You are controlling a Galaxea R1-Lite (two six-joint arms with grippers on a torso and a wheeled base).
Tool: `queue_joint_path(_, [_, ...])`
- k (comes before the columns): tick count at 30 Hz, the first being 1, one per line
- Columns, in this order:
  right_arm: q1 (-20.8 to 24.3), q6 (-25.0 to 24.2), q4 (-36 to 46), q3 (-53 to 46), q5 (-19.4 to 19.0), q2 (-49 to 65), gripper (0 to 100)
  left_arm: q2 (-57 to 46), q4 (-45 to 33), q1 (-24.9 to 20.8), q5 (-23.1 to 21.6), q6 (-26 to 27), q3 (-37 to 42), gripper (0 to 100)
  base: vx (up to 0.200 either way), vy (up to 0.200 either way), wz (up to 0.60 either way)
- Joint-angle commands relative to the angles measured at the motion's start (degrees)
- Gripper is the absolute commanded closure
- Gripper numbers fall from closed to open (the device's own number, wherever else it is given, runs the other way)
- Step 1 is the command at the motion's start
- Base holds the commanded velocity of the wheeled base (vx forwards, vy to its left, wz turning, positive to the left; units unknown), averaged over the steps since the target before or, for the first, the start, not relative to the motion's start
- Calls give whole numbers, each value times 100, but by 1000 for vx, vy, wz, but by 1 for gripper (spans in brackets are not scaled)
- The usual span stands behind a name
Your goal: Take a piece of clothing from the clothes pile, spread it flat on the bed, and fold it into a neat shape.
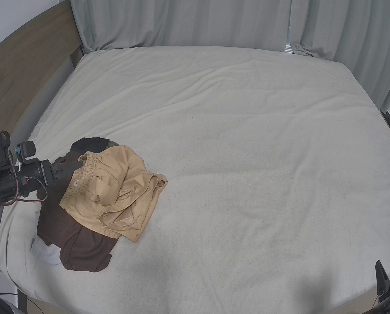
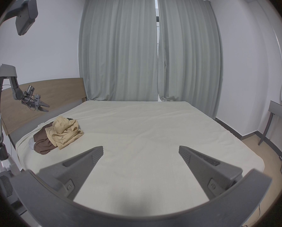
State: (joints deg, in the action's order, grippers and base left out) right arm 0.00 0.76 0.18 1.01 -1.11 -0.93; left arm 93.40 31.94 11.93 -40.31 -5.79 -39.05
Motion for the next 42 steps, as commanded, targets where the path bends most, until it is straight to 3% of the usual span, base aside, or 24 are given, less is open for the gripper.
queue_joint_path(1, [0,4,-1,-101,-3,93,0,495,-4,-16,-12,25,-270,0,0,0,0])
queue_joint_path(20, [-9,4,-1,-101,5,93,0,1329,-4,-16,-302,236,-824,0,0,0,0])
queue_joint_path(42, [-18,-14,-1,-101,5,93,0,2121,-12,-306,-310,280,-1413,0,0,0,0])
